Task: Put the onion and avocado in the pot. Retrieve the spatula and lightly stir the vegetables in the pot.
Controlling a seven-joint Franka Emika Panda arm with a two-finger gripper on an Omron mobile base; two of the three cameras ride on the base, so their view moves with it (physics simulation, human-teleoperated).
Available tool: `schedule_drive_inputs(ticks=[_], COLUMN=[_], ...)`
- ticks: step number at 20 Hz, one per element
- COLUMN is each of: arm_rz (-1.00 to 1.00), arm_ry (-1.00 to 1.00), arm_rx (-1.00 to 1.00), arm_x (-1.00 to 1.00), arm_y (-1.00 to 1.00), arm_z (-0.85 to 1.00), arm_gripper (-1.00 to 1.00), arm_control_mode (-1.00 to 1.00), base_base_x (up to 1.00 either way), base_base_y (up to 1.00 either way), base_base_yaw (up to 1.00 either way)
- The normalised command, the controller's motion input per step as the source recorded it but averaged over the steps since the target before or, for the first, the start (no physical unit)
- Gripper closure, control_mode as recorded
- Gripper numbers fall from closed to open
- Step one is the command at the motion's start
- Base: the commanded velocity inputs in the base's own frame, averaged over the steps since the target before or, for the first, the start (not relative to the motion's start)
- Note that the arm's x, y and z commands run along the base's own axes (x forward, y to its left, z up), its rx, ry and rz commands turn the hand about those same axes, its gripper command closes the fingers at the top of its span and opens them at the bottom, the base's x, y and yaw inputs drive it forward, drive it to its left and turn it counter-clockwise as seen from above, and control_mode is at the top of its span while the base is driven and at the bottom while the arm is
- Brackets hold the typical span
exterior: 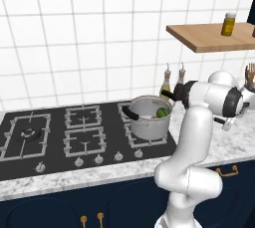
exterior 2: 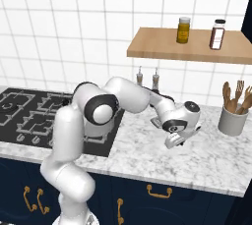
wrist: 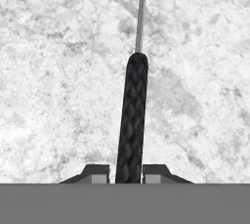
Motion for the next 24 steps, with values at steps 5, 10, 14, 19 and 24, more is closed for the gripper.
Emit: schedule_drive_inputs(ticks=[5,10,14,19,24], arm_rz=[0.18,0.25,0.23,0.24,0.22], arm_ry=[-0.04,-0.05,-0.14,-0.20,-0.11], arm_rx=[-0.13,-0.27,-0.41,-0.43,-0.47], arm_x=[-0.87,-0.97,-1.00,-1.00,-0.78], arm_y=[0.12,0.07,0.11,0.12,0.40], arm_z=[0.67,1.00,1.00,1.00,1.00], arm_gripper=[1.00,1.00,1.00,1.00,1.00], arm_control_mode=[-1.00,-1.00,-1.00,-1.00,-1.00], base_base_x=[0.00,0.00,0.00,0.00,0.00], base_base_y=[0.00,0.00,0.00,0.00,0.00], base_base_yaw=[0.00,0.00,0.00,0.00,0.00])
